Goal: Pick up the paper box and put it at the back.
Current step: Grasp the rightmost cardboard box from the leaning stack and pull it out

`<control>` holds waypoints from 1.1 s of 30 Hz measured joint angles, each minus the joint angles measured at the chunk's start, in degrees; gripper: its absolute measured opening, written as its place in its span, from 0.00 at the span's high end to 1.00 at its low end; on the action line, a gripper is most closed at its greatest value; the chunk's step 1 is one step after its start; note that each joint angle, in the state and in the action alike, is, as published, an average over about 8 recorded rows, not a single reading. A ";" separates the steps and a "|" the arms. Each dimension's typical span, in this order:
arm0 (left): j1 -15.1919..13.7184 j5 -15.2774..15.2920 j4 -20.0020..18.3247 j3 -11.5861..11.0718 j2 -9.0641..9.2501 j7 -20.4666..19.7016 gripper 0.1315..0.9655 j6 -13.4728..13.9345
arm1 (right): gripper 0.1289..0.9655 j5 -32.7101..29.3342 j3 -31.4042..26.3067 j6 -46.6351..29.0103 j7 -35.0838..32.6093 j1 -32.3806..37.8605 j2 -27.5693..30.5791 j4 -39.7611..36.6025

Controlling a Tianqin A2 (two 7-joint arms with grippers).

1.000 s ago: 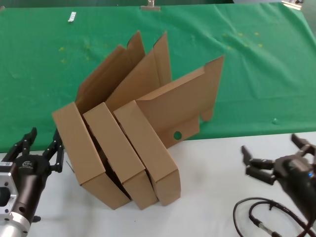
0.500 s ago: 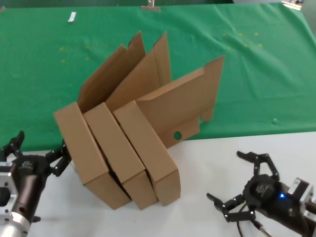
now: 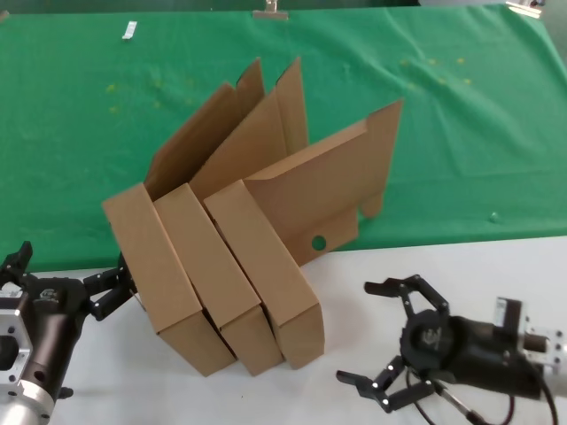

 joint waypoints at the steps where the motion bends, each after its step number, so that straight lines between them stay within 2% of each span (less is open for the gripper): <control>1: 0.00 0.00 0.00 0.00 0.00 0.00 0.14 0.00 | 0.00 -0.32 -0.48 -1.06 -0.63 1.48 -0.57 -2.10; 9: 0.00 0.00 0.00 0.00 0.00 0.00 0.03 0.00 | 0.01 -3.42 -3.08 -6.93 -6.53 12.03 -5.17 -18.67; 17: 0.00 0.00 0.00 0.00 0.00 0.00 0.00 0.00 | 0.07 -6.74 -4.25 -9.37 -11.78 19.17 -8.52 -30.57; 24: 0.00 0.00 0.00 0.00 0.00 0.00 0.00 0.00 | 0.19 -9.03 -4.34 -9.62 -14.49 23.14 -9.91 -36.53; 28: 0.00 0.00 0.00 0.00 0.00 0.00 0.00 0.00 | 0.19 -9.92 -4.10 -9.81 -14.95 24.31 -10.29 -37.92; 33: 0.00 0.00 0.00 0.00 0.00 0.00 0.00 0.00 | 0.32 -11.00 -3.95 -10.17 -14.50 25.04 -10.51 -38.30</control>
